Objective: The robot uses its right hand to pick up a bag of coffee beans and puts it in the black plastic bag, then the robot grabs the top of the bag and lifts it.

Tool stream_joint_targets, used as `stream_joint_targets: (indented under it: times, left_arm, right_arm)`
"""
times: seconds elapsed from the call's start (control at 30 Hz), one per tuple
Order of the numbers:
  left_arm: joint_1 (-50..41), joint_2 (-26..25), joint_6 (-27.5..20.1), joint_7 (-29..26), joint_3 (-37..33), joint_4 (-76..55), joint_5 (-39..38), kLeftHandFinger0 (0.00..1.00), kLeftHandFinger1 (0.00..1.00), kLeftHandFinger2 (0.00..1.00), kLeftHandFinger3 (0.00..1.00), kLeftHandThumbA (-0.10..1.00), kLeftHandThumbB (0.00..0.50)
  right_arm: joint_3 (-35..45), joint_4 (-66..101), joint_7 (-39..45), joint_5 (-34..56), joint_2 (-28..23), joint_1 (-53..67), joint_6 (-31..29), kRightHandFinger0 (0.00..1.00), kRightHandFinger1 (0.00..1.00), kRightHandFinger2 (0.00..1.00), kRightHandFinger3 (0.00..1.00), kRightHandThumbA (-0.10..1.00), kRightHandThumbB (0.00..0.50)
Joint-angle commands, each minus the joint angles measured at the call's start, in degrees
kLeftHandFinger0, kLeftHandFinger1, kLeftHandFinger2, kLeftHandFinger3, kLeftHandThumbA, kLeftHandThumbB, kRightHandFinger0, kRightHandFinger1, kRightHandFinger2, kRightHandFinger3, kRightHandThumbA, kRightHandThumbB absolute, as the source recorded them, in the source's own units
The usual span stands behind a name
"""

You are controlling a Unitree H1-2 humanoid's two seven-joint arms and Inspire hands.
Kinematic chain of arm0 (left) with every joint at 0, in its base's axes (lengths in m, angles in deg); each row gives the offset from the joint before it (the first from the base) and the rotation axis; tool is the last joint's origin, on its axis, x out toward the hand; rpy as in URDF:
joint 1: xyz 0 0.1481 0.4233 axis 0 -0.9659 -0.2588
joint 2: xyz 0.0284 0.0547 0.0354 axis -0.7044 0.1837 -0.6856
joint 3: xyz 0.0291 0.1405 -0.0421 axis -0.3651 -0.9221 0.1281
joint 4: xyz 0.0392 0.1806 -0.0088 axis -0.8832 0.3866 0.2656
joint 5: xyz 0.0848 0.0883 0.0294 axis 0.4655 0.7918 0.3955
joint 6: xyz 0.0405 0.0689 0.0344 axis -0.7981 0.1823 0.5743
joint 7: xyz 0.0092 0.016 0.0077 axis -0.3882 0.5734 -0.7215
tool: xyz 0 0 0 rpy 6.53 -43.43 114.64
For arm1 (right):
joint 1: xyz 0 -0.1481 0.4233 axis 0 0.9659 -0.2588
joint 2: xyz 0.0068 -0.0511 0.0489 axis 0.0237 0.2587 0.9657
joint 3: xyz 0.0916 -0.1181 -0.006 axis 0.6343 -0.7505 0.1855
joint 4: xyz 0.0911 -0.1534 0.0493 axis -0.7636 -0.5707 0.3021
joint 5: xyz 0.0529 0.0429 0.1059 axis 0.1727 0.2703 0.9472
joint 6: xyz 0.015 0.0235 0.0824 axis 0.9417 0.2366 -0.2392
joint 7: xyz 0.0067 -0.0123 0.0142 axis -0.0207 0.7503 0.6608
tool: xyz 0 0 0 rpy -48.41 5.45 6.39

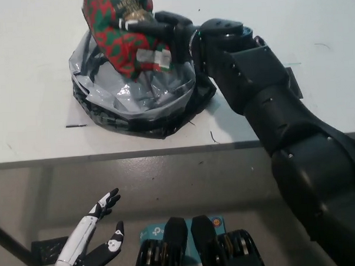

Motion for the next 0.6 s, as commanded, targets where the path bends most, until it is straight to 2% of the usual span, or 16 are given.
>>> stream_joint_targets:
  times: [0.0,0.03,0.07,0.1,0.13,0.17,0.3,0.37,0.43,0.47,0.53,0.57]
  left_arm:
    - [1.0,-1.4,0.1,1.2,-0.2,-1.9,0.3,1.00,1.00,1.00,1.00,0.34,0.271]
    - [1.0,-1.4,-0.1,1.3,-0.1,-1.9,0.3,1.00,1.00,1.00,1.00,0.34,0.272]
    - [1.0,-1.5,-0.2,1.3,-0.1,-1.9,0.3,1.00,1.00,1.00,1.00,0.34,0.272]
    - [1.0,-1.5,-0.4,1.3,-0.1,-1.9,0.5,1.00,1.00,1.00,1.00,0.35,0.273]
    - [1.1,-1.5,-0.3,1.4,-0.1,-1.9,0.6,1.00,1.00,1.00,1.00,0.35,0.272]
    - [1.1,-1.5,-0.3,1.5,-0.1,-2.0,0.5,1.00,1.00,1.00,1.00,0.35,0.272]
    - [1.4,-1.5,-0.4,1.7,-0.1,-1.9,0.5,1.00,1.00,1.00,1.00,0.35,0.273]
    - [1.6,-1.5,0.3,2.0,-0.1,-2.1,0.5,1.00,1.00,1.00,1.00,0.35,0.275]
    - [1.8,-1.5,0.9,2.2,-0.1,-2.2,0.5,1.00,1.00,1.00,1.00,0.34,0.276]
    - [1.8,-1.5,1.2,2.4,-0.1,-2.5,0.4,1.00,1.00,1.00,1.00,0.34,0.278]
    - [1.8,-1.5,1.5,2.6,-0.2,-2.7,0.4,1.00,1.00,1.00,1.00,0.34,0.279]
    - [1.8,-1.5,1.4,2.7,-0.2,-2.7,0.3,1.00,1.00,1.00,1.00,0.33,0.279]
  right_arm:
    - [-2.8,-2.1,-1.3,-5.4,-0.8,-7.7,-7.7,0.04,0.46,0.81,0.74,-0.10,0.175]
    - [-3.5,-2.7,-1.3,-6.1,-1.0,-7.9,-8.0,0.04,0.46,0.81,0.80,-0.10,0.162]
    - [-3.8,-3.0,-1.3,-6.5,-1.0,-8.0,-8.2,0.04,0.46,0.81,0.80,-0.10,0.162]
    - [-4.5,-3.5,-1.3,-7.3,-1.1,-8.1,-8.4,0.03,0.46,0.81,0.71,-0.10,0.157]
    - [-5.4,-4.0,-1.3,-8.3,-1.3,-8.4,-8.5,0.02,0.44,0.78,0.53,-0.10,0.152]
    - [-6.6,-4.4,-1.3,-9.5,-1.4,-8.6,-8.8,0.01,0.40,0.74,0.49,-0.10,0.149]
    - [-9.4,-4.6,-1.0,-12.4,-1.5,-8.7,-11.2,0.00,0.34,0.68,0.41,-0.10,0.148]
    - [-11.7,-4.5,0.0,-14.5,-1.8,-8.9,-12.8,0.00,0.32,0.66,0.33,-0.09,0.138]
    - [-12.7,-4.4,0.1,-15.4,-2.0,-9.0,-13.1,0.00,0.33,0.67,0.27,-0.08,0.139]
    - [-13.5,-4.2,0.2,-16.2,-2.0,-8.9,-13.8,0.00,0.31,0.66,0.29,-0.08,0.128]
    - [-14.8,-3.8,0.3,-17.3,-2.0,-8.9,-14.4,0.00,0.32,0.66,0.16,-0.06,0.122]
    - [-15.7,-3.6,0.4,-18.2,-2.1,-8.8,-15.1,0.00,0.36,0.69,0.16,-0.06,0.117]
